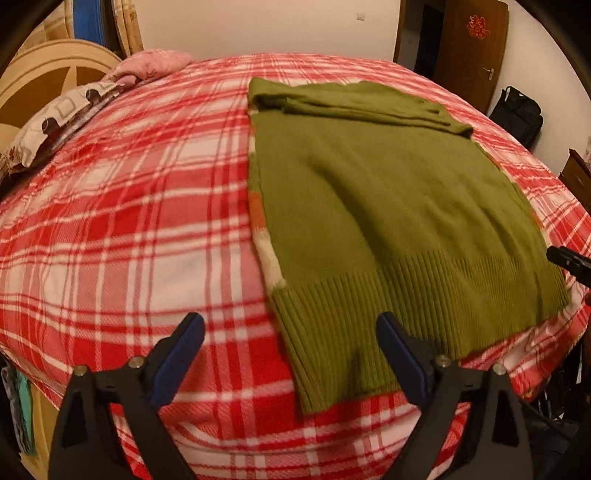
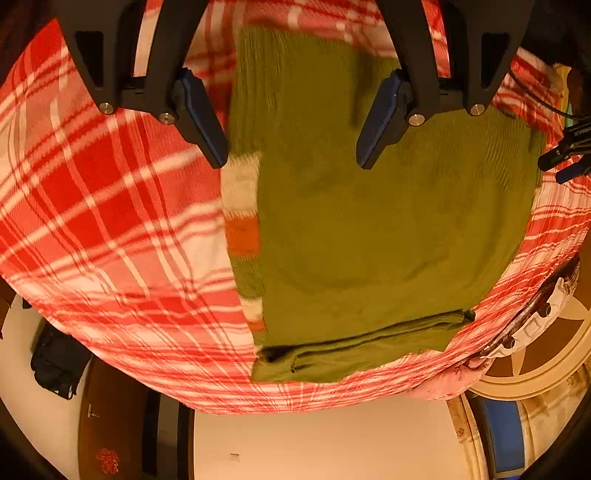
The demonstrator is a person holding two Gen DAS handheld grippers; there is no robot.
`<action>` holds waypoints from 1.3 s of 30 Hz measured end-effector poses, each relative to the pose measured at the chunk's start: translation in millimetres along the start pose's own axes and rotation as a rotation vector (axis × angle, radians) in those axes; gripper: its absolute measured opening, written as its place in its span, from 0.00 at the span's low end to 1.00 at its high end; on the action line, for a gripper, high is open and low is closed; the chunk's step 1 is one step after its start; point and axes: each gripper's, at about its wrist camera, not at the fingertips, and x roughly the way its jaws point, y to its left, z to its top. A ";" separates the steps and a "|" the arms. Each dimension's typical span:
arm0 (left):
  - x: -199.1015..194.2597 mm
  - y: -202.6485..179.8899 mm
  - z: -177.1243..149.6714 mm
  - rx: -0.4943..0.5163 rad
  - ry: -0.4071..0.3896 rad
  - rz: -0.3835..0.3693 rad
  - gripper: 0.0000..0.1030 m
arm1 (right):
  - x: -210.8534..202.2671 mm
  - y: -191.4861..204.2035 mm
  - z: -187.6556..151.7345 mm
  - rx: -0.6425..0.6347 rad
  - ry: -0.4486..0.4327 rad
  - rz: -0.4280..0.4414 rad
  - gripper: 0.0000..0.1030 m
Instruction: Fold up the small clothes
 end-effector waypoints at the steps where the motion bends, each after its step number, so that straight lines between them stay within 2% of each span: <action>1: 1.3 0.4 -1.6 -0.005 0.008 -0.007 0.85 | -0.8 -2.3 -4.4 0.004 0.008 0.001 0.71; 6: 13.1 -2.5 -8.5 -0.016 0.077 -0.048 0.67 | -3.3 -13.7 -19.0 0.030 0.031 0.005 0.70; 9: 12.2 -5.6 -11.8 0.000 0.070 -0.037 0.66 | -8.1 -20.8 -24.3 0.050 0.032 0.009 0.62; 12: 10.2 -6.7 -13.6 0.003 0.070 -0.037 0.59 | -10.4 -22.5 -27.8 0.057 0.041 0.013 0.54; 15: 9.7 -5.9 -15.1 -0.004 0.072 -0.049 0.56 | -10.9 -22.9 -30.9 0.075 0.055 0.051 0.47; 20: 11.6 -5.1 -15.1 -0.002 0.081 -0.057 0.56 | -9.2 -20.5 -35.2 0.074 0.069 0.067 0.35; 21: 10.2 -4.7 -15.3 -0.006 0.080 -0.063 0.48 | -9.0 -20.6 -35.9 0.073 0.072 0.065 0.24; 22: 9.5 -3.8 -14.5 -0.004 0.081 -0.068 0.25 | -8.9 -21.4 -36.9 0.076 0.076 0.076 0.14; 23: 7.6 -4.4 -14.2 -0.001 0.087 -0.091 0.14 | -9.3 -21.7 -37.9 0.082 0.077 0.092 0.12; 24: 5.7 -3.8 -14.0 -0.001 0.093 -0.111 0.11 | -10.2 -22.2 -39.2 0.087 0.078 0.108 0.09; 31: 8.0 4.6 -16.8 -0.046 0.115 -0.141 0.14 | -11.8 -26.8 -43.9 0.104 0.068 0.131 0.07; 34: 6.0 7.6 -17.0 -0.058 0.105 -0.165 0.08 | -14.4 -27.7 -43.8 0.112 0.046 0.157 0.05; 39: -15.9 18.2 -7.9 -0.074 -0.002 -0.215 0.07 | -34.7 -31.4 -36.1 0.158 -0.054 0.271 0.04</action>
